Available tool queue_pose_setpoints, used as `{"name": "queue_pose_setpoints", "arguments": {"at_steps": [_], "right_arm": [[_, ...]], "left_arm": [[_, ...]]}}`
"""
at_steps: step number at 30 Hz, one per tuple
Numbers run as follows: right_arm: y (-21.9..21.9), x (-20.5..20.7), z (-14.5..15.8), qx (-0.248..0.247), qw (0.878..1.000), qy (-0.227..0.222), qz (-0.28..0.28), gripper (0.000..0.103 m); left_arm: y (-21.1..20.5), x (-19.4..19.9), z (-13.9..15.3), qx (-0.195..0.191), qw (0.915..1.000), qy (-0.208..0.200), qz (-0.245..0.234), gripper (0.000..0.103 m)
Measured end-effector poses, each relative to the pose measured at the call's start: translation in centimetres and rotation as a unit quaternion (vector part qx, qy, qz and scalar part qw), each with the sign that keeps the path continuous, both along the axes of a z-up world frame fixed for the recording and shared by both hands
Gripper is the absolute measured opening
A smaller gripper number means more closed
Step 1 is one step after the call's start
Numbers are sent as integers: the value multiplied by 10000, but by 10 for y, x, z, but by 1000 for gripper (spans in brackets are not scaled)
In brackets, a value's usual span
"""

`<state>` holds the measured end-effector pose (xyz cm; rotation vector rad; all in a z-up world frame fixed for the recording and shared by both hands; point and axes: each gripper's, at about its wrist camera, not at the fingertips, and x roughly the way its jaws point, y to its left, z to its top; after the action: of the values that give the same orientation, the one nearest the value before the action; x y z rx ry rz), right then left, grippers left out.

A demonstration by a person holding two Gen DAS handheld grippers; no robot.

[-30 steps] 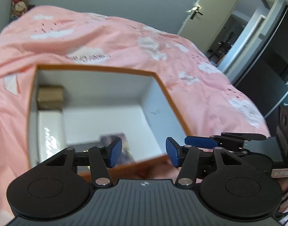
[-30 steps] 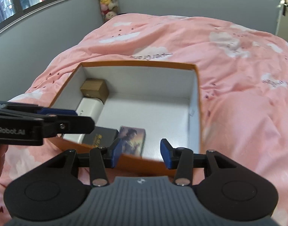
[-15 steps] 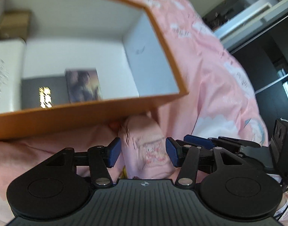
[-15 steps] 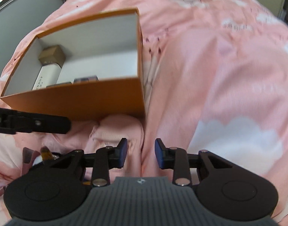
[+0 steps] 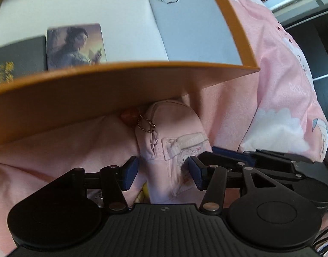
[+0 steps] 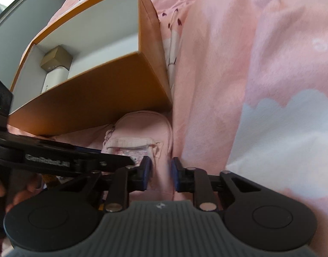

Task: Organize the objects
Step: 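Grasp the pink backpack with the left tool while the right tool grasps the pink wallet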

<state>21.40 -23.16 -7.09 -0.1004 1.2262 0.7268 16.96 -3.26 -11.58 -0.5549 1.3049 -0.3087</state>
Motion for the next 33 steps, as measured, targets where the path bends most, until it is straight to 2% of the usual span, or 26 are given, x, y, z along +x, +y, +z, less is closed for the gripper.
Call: {"name": "queue_pose_setpoints", "arguments": {"at_steps": [3, 5, 6, 8, 14, 25, 33], "right_arm": [[1, 2, -5, 7, 9999, 91, -58, 21], [0, 4, -9, 37, 9997, 203, -120, 24], [0, 4, -10, 70, 9995, 273, -151, 29], [1, 4, -13, 133, 9990, 396, -184, 30], [7, -7, -3, 183, 9994, 265, -107, 28], [24, -41, 49, 592, 9978, -179, 225, 28], [42, -54, 95, 1037, 9906, -533, 719, 30]], "left_arm": [[-1, -1, -3, -78, 9999, 0, 66, 53], [-2, -4, -1, -46, 9999, -73, 70, 48], [-2, -6, 0, -40, 9999, -113, 84, 47], [-1, -10, 3, -17, 9997, -185, 129, 41], [-1, -25, 22, 11, 9980, -582, 226, 30], [25, -64, 84, 168, 9884, -1418, 509, 26], [51, -91, 127, 327, 9756, -1950, 954, 25]]}}
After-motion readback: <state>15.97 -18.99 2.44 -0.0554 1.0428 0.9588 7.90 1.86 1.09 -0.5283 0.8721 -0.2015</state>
